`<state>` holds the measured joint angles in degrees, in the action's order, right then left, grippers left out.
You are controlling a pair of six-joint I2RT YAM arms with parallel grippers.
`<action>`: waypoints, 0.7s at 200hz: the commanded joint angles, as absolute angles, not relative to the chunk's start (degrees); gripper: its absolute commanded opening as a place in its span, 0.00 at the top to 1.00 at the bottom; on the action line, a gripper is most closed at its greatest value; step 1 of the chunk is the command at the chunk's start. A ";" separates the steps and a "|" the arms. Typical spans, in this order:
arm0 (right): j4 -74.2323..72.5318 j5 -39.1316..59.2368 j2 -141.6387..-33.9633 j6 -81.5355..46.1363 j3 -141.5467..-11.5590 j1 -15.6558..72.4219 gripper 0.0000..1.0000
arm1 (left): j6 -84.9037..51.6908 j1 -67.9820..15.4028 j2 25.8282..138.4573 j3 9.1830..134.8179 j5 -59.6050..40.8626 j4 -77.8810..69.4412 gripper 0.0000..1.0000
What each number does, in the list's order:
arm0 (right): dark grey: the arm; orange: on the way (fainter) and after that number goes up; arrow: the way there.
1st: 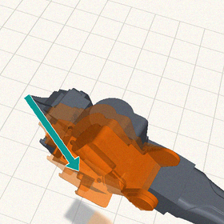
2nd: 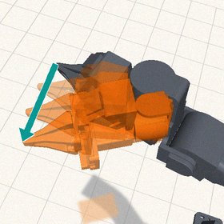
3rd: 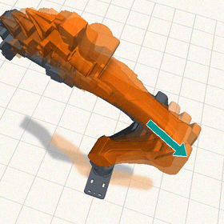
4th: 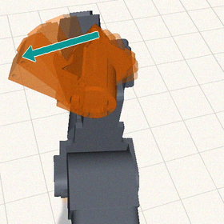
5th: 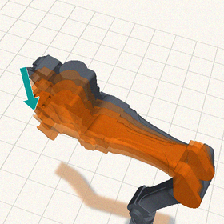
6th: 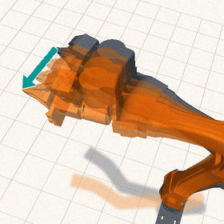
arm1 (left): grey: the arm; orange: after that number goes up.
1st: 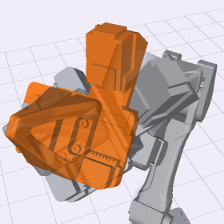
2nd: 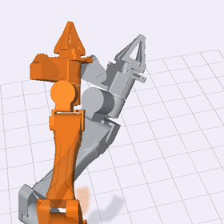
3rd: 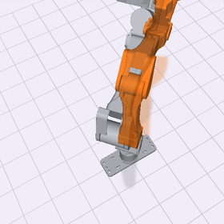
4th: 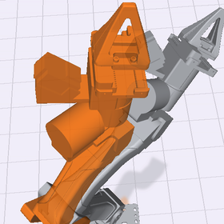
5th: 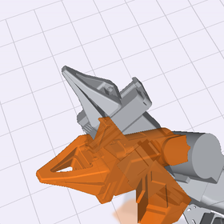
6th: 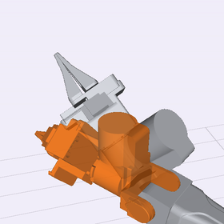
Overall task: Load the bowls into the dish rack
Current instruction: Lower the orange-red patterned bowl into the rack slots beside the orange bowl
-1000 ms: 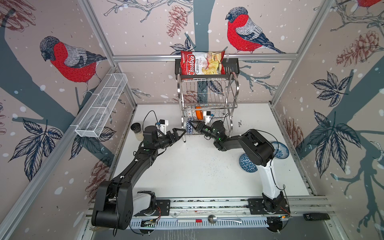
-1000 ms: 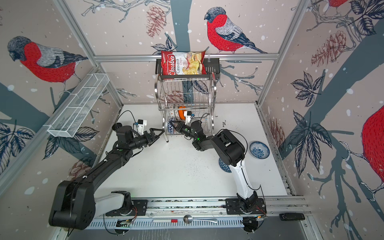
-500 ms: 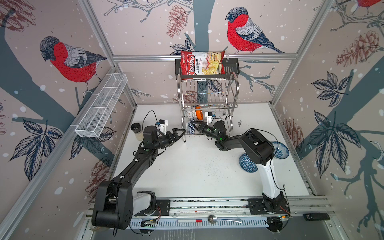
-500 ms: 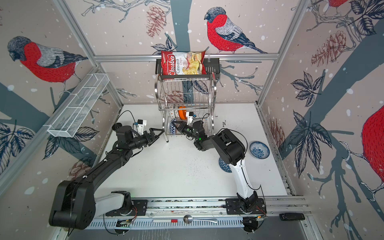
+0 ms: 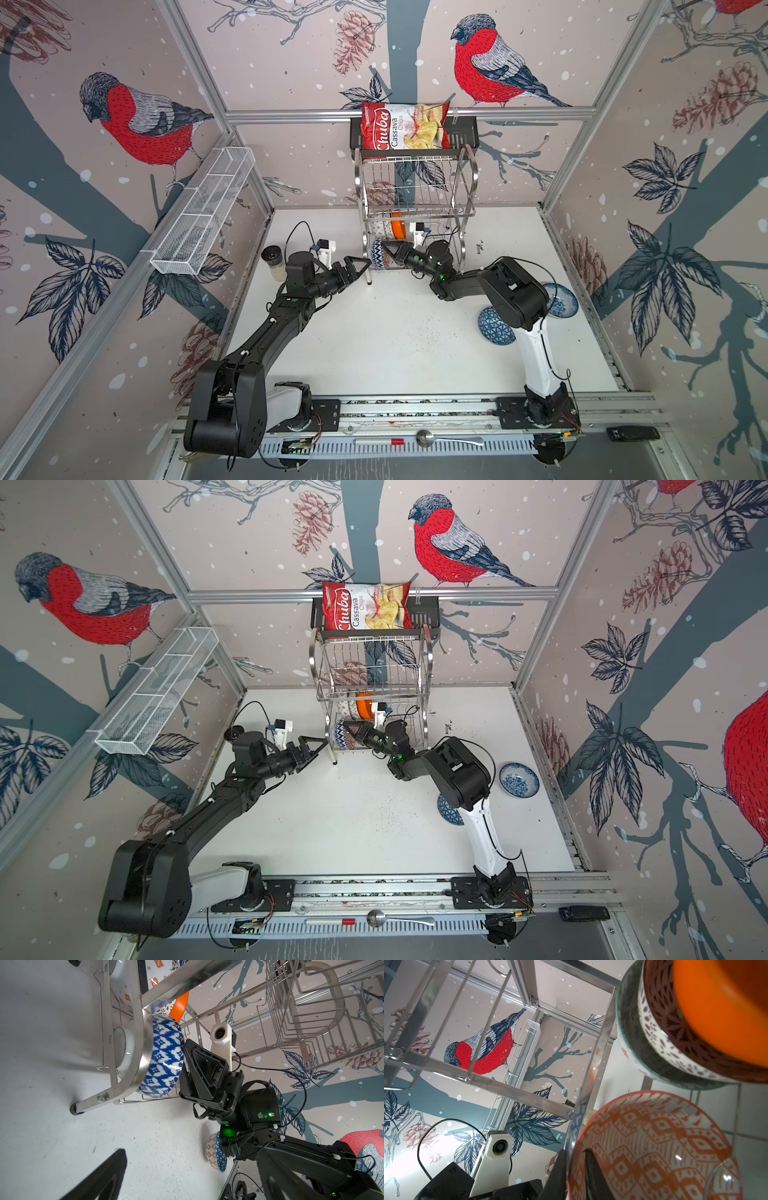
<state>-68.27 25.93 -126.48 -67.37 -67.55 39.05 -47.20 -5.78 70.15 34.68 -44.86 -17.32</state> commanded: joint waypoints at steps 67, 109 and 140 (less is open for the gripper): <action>-68.64 26.89 -124.33 -66.05 -66.77 39.02 0.78 | -46.93 -5.56 70.07 34.58 -45.17 -18.99 0.02; -67.36 26.47 -122.71 -65.04 -65.35 39.02 0.73 | -47.02 -5.49 70.05 34.54 -45.18 -19.03 0.02; -67.94 26.11 -121.64 -65.05 -63.66 39.19 0.72 | -47.12 -5.45 70.03 34.53 -45.22 -19.16 0.02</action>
